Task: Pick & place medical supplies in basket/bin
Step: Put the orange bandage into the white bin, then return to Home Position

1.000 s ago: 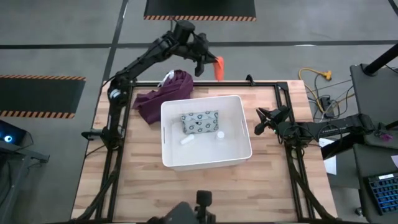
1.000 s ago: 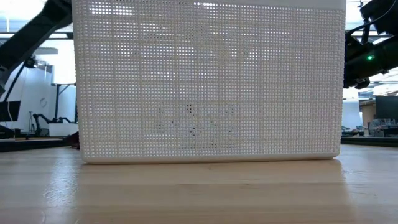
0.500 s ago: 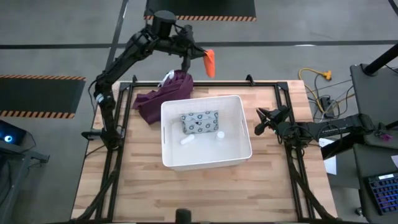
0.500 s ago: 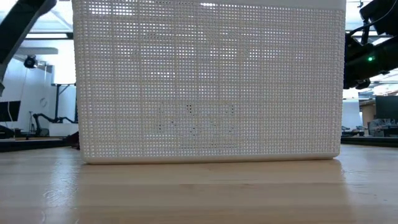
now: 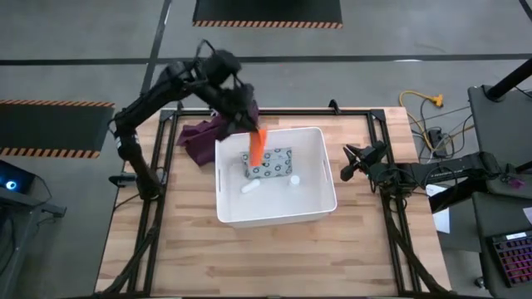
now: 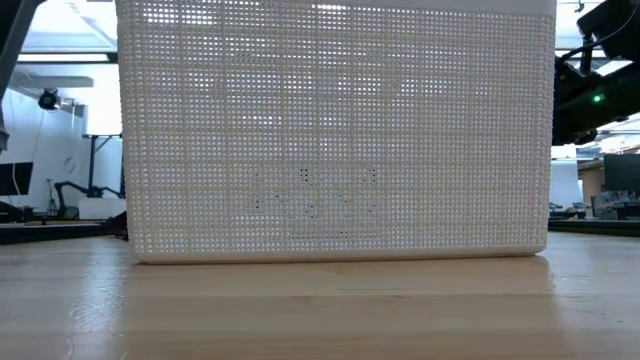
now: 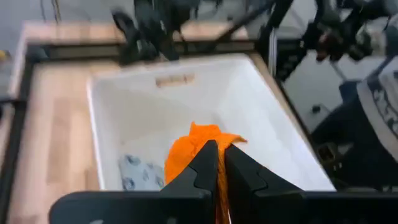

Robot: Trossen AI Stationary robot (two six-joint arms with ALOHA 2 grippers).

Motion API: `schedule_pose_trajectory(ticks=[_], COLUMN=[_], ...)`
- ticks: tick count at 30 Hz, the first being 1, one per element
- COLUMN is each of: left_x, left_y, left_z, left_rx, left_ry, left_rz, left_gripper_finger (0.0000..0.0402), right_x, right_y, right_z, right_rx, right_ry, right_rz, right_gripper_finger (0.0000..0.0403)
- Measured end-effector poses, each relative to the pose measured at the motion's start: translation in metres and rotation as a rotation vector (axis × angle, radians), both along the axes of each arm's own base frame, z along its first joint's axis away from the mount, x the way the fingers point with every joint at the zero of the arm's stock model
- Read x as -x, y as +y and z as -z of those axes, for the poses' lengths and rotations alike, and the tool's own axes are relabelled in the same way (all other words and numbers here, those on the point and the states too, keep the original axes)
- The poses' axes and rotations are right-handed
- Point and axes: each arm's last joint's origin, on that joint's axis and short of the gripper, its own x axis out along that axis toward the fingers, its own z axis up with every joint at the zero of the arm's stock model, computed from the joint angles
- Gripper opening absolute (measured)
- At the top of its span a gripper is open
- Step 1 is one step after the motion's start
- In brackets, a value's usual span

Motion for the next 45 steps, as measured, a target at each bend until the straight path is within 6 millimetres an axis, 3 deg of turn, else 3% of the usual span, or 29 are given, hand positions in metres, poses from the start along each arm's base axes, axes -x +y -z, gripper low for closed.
schedule_pose_trajectory(ticks=[6, 13, 17, 23, 26, 28, 32, 39, 41, 45], left_x=[-0.018, -0.046, -0.054, -0.059, -0.062, -0.063, -0.063, -0.025, -0.008, 0.030], left_y=[-0.020, -0.037, -0.040, -0.039, -0.038, -0.037, -0.038, -0.040, -0.043, -0.054], left_z=[0.040, 0.105, 0.130, 0.145, 0.141, 0.134, 0.115, 0.080, 0.080, 0.101], left_rx=[0.021, 0.124, 0.195, 0.227, 0.251, 0.263, 0.172, -0.028, -0.044, 0.005], left_ry=[0.105, 0.200, 0.204, 0.192, 0.168, 0.160, 0.025, -0.234, -0.314, -0.495], left_rz=[0.049, 0.095, 0.107, 0.083, 0.055, 0.013, -0.053, -0.229, -0.257, -0.285], left_gripper_finger=[0.0000, 0.0001, 0.0025, 0.0132, 0.0184, 0.0196, 0.0164, 0.0022, 0.0008, 0.0006], right_x=[0.000, 0.000, 0.000, 0.000, 0.000, 0.000, -0.001, -0.006, -0.007, -0.009], right_y=[0.000, 0.000, 0.000, 0.000, 0.000, 0.000, 0.000, 0.004, 0.006, 0.008], right_z=[0.000, 0.000, 0.000, 0.000, 0.000, 0.000, -0.005, -0.013, -0.014, -0.019], right_rx=[0.000, 0.003, 0.021, 0.100, 0.112, 0.105, 0.037, -0.019, -0.047, -0.072], right_ry=[0.002, 0.007, 0.031, 0.138, 0.154, 0.143, 0.038, 0.034, 0.032, 0.016], right_rz=[0.000, 0.005, -0.002, -0.034, -0.040, -0.037, -0.018, -0.201, -0.273, -0.334], right_gripper_finger=[0.0059, 0.0059, 0.0059, 0.0059, 0.0059, 0.0059, 0.0059, 0.0059, 0.0059, 0.0059])
